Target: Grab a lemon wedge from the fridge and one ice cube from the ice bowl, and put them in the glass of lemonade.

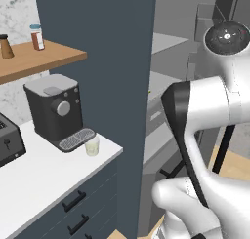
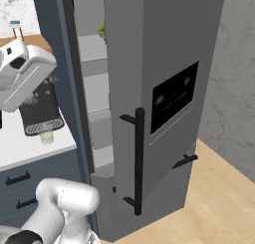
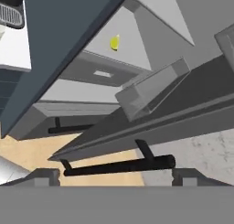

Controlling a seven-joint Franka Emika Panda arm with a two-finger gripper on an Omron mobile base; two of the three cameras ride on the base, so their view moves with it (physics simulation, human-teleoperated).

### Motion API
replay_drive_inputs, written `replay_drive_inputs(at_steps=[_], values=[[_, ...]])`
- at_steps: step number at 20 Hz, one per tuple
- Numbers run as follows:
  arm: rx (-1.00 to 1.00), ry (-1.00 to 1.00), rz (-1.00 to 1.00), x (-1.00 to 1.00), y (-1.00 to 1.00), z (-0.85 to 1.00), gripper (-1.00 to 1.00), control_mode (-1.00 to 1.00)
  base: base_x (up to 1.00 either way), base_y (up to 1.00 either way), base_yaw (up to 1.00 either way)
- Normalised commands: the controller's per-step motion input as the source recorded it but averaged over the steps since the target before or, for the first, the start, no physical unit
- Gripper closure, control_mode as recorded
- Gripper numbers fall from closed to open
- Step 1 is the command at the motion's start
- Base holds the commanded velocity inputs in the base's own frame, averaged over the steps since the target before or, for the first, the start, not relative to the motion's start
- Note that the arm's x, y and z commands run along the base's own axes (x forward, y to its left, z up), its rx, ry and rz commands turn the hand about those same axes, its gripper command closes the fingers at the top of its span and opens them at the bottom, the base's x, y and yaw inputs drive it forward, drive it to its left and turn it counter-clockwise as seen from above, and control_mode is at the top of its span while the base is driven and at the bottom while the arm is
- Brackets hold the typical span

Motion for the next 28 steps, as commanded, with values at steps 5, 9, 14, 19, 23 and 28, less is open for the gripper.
replay_drive_inputs(at_steps=[5, 9, 14, 19, 23, 28], values=[[-0.16, 0.10, -0.08, 0.92, -0.11, -0.41, -1.00, -1.00, 0.00, 0.00, 0.00], [-0.16, 0.01, -0.19, 0.47, -0.32, -0.22, -1.00, -1.00, 0.00, 0.00, 0.00], [-0.10, 0.00, -0.23, 0.10, -0.43, -0.13, -1.00, -1.00, 0.00, 0.00, 0.00], [-0.06, 0.07, -0.16, 0.20, -0.36, 0.00, -1.00, -1.00, 0.00, 0.00, 0.00], [-0.02, 0.08, -0.07, 0.28, -0.19, 0.00, -1.00, -1.00, 0.00, 0.00, 0.00], [0.00, 0.00, 0.00, 0.58, 0.00, -0.02, -1.00, -1.00, 0.00, 0.00, 0.00]])
